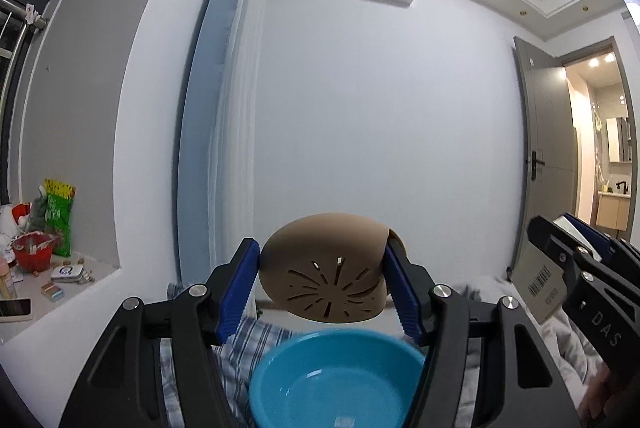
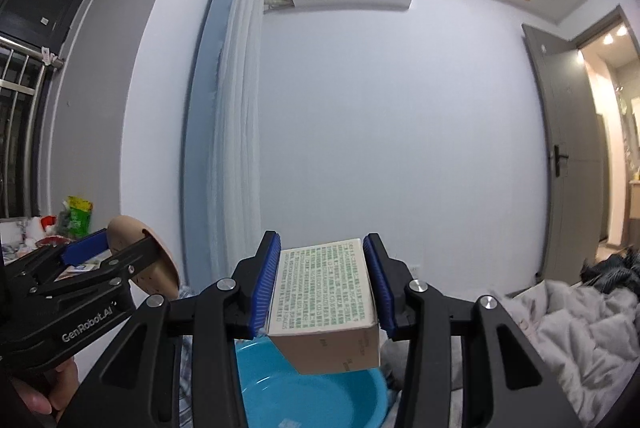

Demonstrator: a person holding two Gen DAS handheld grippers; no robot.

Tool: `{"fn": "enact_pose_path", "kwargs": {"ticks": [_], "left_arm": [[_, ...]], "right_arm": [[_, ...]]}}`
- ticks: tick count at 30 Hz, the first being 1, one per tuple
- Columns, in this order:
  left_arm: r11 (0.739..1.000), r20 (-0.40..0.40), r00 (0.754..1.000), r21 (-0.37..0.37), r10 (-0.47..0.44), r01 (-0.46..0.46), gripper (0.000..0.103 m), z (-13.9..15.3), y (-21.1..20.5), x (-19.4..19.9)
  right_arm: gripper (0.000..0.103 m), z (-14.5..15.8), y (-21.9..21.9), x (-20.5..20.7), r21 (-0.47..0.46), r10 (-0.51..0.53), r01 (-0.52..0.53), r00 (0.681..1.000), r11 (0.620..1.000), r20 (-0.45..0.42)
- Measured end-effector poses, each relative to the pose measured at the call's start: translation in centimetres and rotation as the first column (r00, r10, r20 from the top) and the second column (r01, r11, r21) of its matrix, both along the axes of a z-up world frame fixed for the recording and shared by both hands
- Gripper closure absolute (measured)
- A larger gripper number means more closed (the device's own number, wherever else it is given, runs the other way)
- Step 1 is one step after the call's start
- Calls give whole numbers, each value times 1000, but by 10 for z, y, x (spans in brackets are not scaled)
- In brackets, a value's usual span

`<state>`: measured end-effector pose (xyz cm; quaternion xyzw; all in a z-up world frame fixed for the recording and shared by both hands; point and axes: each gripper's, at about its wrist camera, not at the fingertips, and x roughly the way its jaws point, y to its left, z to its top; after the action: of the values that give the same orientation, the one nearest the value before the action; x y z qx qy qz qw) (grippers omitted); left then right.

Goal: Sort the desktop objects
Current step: 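Carry the sponge puff over the basin and open the left tool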

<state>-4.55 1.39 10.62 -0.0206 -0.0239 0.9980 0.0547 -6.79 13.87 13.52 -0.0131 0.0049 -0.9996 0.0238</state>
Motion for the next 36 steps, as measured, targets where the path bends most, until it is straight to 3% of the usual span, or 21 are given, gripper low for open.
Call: {"fn": "enact_pose_path", "kwargs": {"ticks": [3, 9, 13, 25, 33, 36], "left_arm": [[1000, -21, 1000, -19, 21, -21, 38, -1, -3, -7], [1000, -21, 1000, 5, 12, -12, 38, -20, -18, -14], [998, -44, 998, -48, 34, -36, 38, -39, -18, -10], [999, 44, 999, -32, -19, 21, 38, -68, -10, -27], [997, 116, 993, -71, -18, 27, 48, -99, 2, -52], [997, 190, 982, -70, -24, 38, 58, -115, 3, -71]], "right_arm": [[61, 6, 2, 1, -17, -37, 37, 999, 999, -6], [61, -1, 3, -12, -20, 0, 0, 1000, 1000, -25], [61, -19, 5, -11, -18, 10, -10, 1000, 1000, -17], [61, -46, -4, -19, 22, 10, -10, 1000, 1000, -6], [61, -78, 3, -55, -12, 31, -29, 989, 1000, 142], [61, -87, 7, -66, -33, 37, -32, 981, 999, 192]]}}
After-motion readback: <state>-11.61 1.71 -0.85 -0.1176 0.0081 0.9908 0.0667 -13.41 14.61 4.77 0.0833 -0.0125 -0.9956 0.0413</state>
